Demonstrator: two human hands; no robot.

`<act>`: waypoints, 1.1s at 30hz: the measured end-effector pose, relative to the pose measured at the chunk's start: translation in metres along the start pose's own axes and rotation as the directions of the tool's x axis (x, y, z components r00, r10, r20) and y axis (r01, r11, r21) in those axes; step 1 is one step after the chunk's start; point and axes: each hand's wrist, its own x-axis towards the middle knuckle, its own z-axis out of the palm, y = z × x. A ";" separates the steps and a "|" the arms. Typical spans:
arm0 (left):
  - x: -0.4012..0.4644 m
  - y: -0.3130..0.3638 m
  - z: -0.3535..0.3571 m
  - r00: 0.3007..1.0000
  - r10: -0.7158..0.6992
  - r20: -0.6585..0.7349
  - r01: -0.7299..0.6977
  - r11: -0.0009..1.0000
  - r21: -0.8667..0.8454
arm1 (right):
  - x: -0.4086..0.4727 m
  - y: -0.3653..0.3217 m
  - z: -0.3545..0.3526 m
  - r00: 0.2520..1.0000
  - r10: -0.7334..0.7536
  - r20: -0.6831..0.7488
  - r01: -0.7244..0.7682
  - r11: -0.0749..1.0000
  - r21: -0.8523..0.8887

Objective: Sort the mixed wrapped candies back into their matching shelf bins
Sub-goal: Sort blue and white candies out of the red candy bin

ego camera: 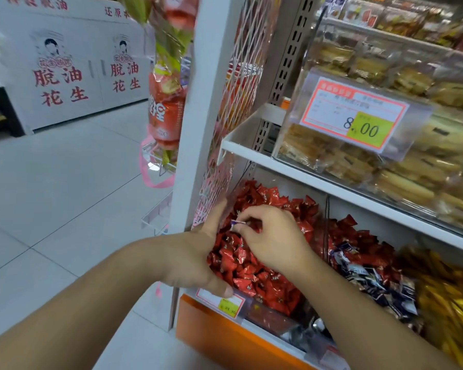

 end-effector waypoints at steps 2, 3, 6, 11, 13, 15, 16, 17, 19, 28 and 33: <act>0.004 0.001 -0.001 0.998 0.044 -0.045 -0.044 0.999 0.007 | -0.017 -0.002 -0.024 0.998 0.020 -0.065 -0.020 1.000 0.009; 0.007 -0.001 -0.001 0.999 0.027 -0.021 -0.028 0.999 -0.023 | -0.029 -0.002 -0.038 0.996 0.031 -0.087 -0.031 1.000 0.001; 0.008 -0.001 0.000 0.999 0.012 0.036 -0.009 0.997 -0.080 | -0.075 0.005 -0.082 0.987 0.065 -0.146 -0.072 0.997 -0.043; 0.013 -0.004 0.002 1.000 0.006 0.013 -0.005 0.997 -0.080 | -0.133 0.039 -0.126 0.949 0.180 -0.259 -0.242 0.942 -0.233; 0.011 -0.002 0.002 1.000 0.004 0.009 -0.003 0.996 -0.088 | -0.140 0.049 -0.128 0.951 0.189 -0.246 -0.265 0.906 -0.330; 0.011 -0.001 0.002 1.000 0.004 0.004 -0.004 0.997 -0.072 | -0.138 0.050 -0.123 0.955 0.170 -0.244 -0.252 0.898 -0.360; 0.011 -0.002 0.003 1.000 0.003 0.012 -0.002 0.998 -0.070 | -0.134 0.047 -0.118 0.956 0.161 -0.244 -0.242 0.906 -0.348; 0.011 -0.002 0.003 1.000 0.005 0.005 -0.004 0.997 -0.073 | -0.129 0.042 -0.113 0.959 0.153 -0.239 -0.226 0.921 -0.316; 0.011 -0.002 0.003 1.000 0.002 0.004 -0.002 0.997 -0.079 | -0.112 0.027 -0.100 0.969 0.120 -0.214 -0.173 0.954 -0.247; 0.011 0.005 0.000 0.997 -0.007 -0.074 0.011 0.999 0.048 | 0.018 -0.005 0.002 0.994 0.105 -0.008 -0.105 0.981 -0.162; 0.007 0.006 -0.003 0.999 -0.025 -0.028 0.026 0.999 0.026 | 0.043 -0.005 0.028 0.982 0.185 0.021 -0.163 0.909 -0.384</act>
